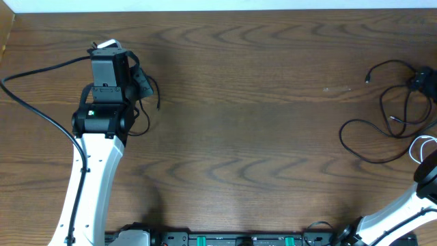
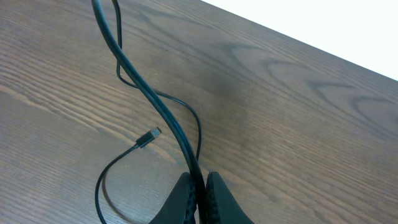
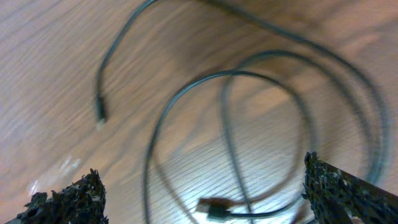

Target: Untangle cables

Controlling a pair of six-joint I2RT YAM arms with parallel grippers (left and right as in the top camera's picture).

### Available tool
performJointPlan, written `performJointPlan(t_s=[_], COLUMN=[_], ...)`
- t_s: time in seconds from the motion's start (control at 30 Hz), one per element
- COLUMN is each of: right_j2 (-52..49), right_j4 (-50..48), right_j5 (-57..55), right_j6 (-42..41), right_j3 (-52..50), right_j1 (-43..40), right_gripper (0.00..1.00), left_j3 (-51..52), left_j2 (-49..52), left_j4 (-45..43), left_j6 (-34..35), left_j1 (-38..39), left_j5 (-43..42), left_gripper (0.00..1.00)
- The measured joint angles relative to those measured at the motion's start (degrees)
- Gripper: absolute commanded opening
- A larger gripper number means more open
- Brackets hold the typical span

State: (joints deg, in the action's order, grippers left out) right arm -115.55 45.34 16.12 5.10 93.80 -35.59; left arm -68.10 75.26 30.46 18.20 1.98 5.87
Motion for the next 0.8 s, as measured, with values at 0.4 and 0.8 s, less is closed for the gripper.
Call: performJointPlan(t_s=[0.4,0.8], right_j2=[2.8,2.8], right_j4=[19.4,22.1], right_j5=[3.5,0.7], right_j6=[12.6,14.9], right_j3=[0.0,-8.9], right_j1=[14.9,32.6], right_gripper=[0.99,0.99], left_j3=[0.0,0.0], left_j2=[0.0,0.0], left_j4=[0.0,0.0], left_j6=[0.0,0.0], left_j1=[0.0,0.0], left_j5=[0.0,0.0], left_gripper=[0.08,0.07])
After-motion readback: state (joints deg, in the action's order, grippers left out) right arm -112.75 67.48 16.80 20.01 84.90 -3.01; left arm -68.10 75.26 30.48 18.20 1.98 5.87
